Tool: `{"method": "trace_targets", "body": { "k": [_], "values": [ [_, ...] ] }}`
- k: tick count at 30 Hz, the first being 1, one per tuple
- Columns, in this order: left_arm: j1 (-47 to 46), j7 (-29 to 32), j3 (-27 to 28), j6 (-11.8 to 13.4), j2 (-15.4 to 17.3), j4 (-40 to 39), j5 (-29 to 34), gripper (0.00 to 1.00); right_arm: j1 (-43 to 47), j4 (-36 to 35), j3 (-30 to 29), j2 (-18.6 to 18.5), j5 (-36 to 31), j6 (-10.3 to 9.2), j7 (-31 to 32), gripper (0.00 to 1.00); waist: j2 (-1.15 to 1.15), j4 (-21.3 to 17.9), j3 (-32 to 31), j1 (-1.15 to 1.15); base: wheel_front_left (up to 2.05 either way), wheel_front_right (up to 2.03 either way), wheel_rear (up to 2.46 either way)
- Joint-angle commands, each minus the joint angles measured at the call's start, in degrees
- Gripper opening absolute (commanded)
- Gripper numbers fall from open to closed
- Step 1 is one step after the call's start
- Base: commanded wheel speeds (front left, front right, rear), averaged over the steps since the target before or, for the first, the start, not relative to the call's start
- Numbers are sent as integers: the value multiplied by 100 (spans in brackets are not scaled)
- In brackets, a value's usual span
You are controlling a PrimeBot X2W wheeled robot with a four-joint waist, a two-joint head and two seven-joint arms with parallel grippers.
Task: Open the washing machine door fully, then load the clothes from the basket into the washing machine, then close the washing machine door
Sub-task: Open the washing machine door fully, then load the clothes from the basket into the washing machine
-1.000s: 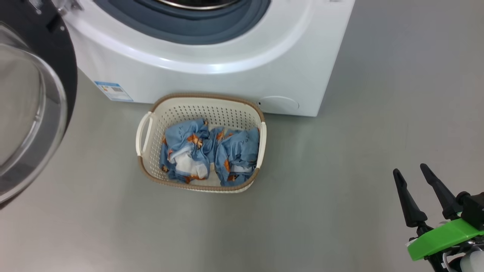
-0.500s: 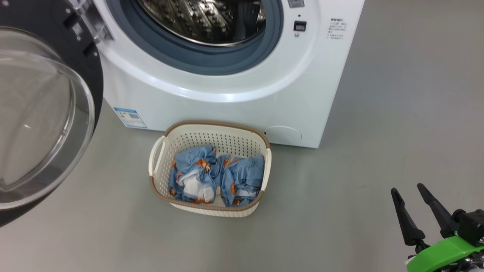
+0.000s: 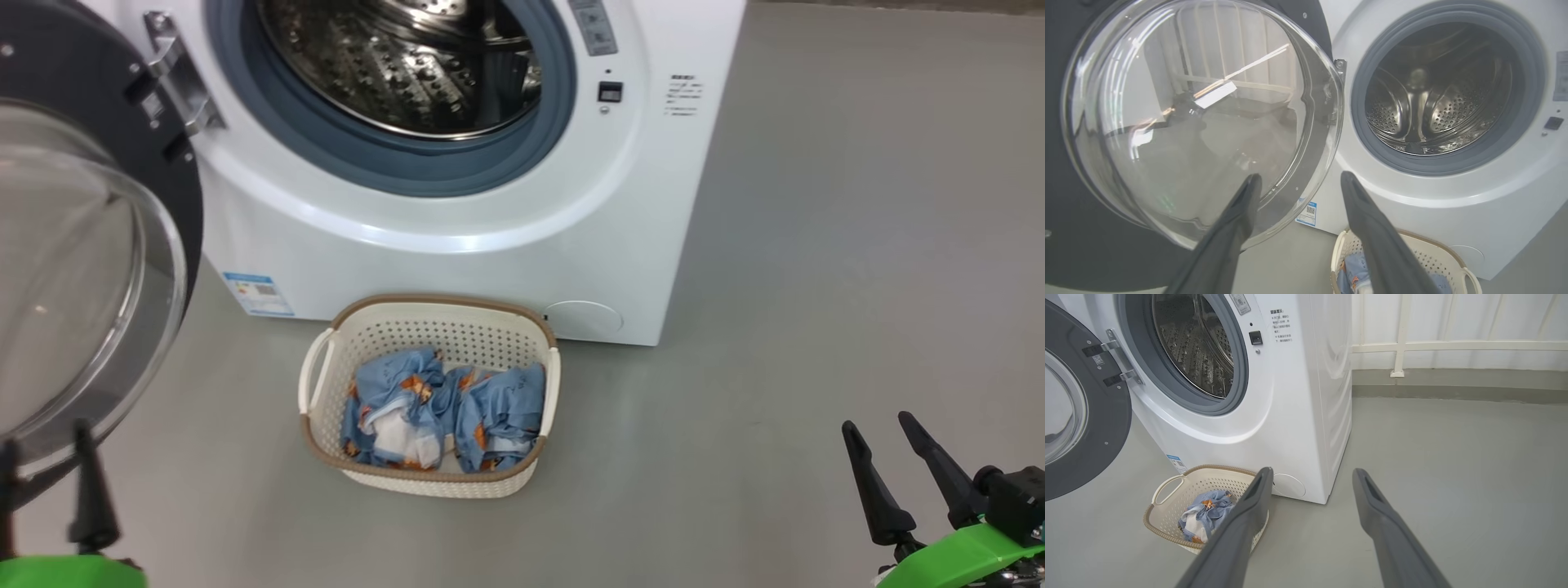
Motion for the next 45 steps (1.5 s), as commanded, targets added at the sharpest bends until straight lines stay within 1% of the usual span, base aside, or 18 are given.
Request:
{"method": "trace_targets", "body": {
  "k": [1, 5, 15, 16, 23, 28, 38, 45],
  "values": [
    [-33, -37, 68, -13, 145, -205, -45, 100, 52, -136, 82, -82, -9, 16, -70, 100, 0, -153, -27, 0, 0, 0, 0],
    [18, -37, -332, -14, 189, -344, -84, 100, 36, -152, 65, -74, -17, 16, -70, 100, 0, -377, -11, 0, 0, 0, 0],
    [152, -37, -1154, -14, 350, -472, -440, 100, 54, -182, -10, -31, 15, 16, -70, 100, 0, -942, -67, 0, 0, 0, 0],
    [152, -37, -1154, -14, 350, -472, -440, 100, 54, -182, -10, -31, 15, 16, -70, 100, 0, -942, -67, 0, 0, 0, 0],
    [271, -37, -1380, -14, 367, -534, -519, 100, 84, -201, -13, -10, 18, 16, -70, 100, 0, -1266, -113, 0, 0, 0, 0],
    [302, -37, -1472, -14, 369, -632, -557, 100, 119, -209, -71, -17, 28, 16, -70, 100, 0, -1365, -128, 0, 0, 0, 0],
    [418, -37, -1395, -14, 368, -668, -636, 100, 163, -233, -101, 25, 5, 16, -70, 100, 0, -1407, -169, 0, 0, 0, 0],
    [393, -37, -1475, -14, 416, -732, -767, 100, 103, -242, -79, 29, 7, 16, -70, 100, 0, -1373, -95, 0, 14, -51, 38]
  ]
}}
